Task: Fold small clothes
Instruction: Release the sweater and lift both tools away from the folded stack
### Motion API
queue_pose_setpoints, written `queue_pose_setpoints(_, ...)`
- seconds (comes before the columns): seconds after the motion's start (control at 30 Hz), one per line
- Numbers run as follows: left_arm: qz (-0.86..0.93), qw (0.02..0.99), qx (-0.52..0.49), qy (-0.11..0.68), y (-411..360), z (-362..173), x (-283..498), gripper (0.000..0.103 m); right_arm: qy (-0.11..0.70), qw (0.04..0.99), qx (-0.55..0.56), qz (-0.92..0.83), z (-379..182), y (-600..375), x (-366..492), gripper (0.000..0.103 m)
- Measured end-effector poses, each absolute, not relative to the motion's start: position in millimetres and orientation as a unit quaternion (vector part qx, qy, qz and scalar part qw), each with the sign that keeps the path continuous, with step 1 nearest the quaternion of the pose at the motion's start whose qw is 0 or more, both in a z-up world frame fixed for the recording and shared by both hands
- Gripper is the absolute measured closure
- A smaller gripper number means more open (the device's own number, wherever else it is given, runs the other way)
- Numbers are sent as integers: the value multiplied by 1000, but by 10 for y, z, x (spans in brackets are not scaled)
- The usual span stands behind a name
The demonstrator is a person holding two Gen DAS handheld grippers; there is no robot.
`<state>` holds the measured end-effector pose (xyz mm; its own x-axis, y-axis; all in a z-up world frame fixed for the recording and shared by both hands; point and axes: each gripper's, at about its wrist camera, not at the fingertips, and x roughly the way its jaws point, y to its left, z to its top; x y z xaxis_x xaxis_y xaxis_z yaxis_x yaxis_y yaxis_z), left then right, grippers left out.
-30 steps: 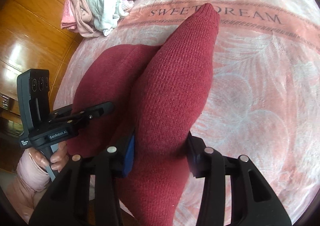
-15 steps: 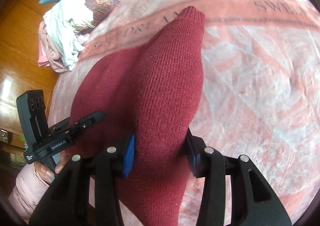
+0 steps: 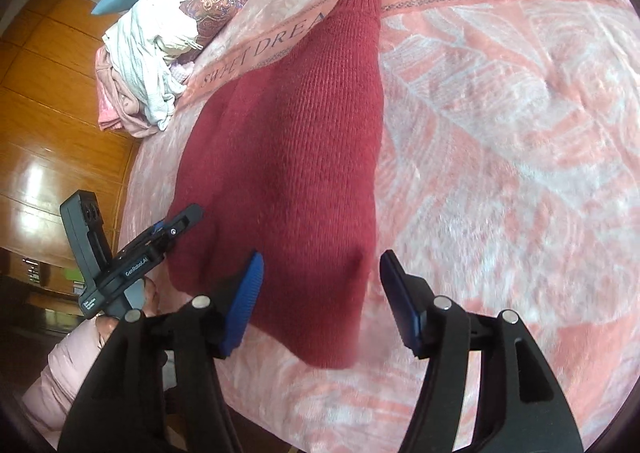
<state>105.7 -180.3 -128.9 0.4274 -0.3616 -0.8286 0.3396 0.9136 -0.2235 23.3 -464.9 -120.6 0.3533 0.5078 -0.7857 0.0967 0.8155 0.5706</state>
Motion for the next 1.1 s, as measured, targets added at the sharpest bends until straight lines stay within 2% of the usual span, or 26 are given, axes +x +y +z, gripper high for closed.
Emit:
queue_pose_setpoints(0.07,-194,860,6,472,-1783,-1269,890,32,573,768,254,131,-1286,-4612,87,49)
queue_pose_setpoints(0.13,-185,864,16,469,-1789,-1284,800,32,591,768,220,112,-1394,-4568,5,52)
queue_pose_setpoints(0.2,-178,864,14,471,-1771,-1308,749,31,598,764,223,96,-1496,-4566,-5,52)
queue_pose_setpoints(0.4,-159,871,23,465,-1756,-1460,811,15,604,779,156,59,-1586,-4360,17,50)
queue_pose_setpoints(0.53,-143,871,6,470,-1702,-1393,794,14,589,792,153,45,-1393,-4343,-26,49)
queue_pose_setpoints(0.63,-128,866,11,483,-1682,-1223,675,15,561,812,159,23,-1065,-4394,-184,37)
queue_pose_setpoints(0.7,-130,859,6,496,-1645,-1140,602,15,536,828,164,17,-830,-4409,-327,35)
queue_pose_setpoints(0.8,-124,857,-17,500,-1517,-986,414,15,512,843,164,1,-586,-4418,-549,26)
queue_pose_setpoints(0.87,-114,858,-20,500,-1442,-910,276,15,500,853,150,-10,-473,-4305,-597,15)
queue_pose_setpoints(1.1,-91,863,-11,498,-1283,-733,-95,13,481,867,131,-23,-343,-4092,-980,9)
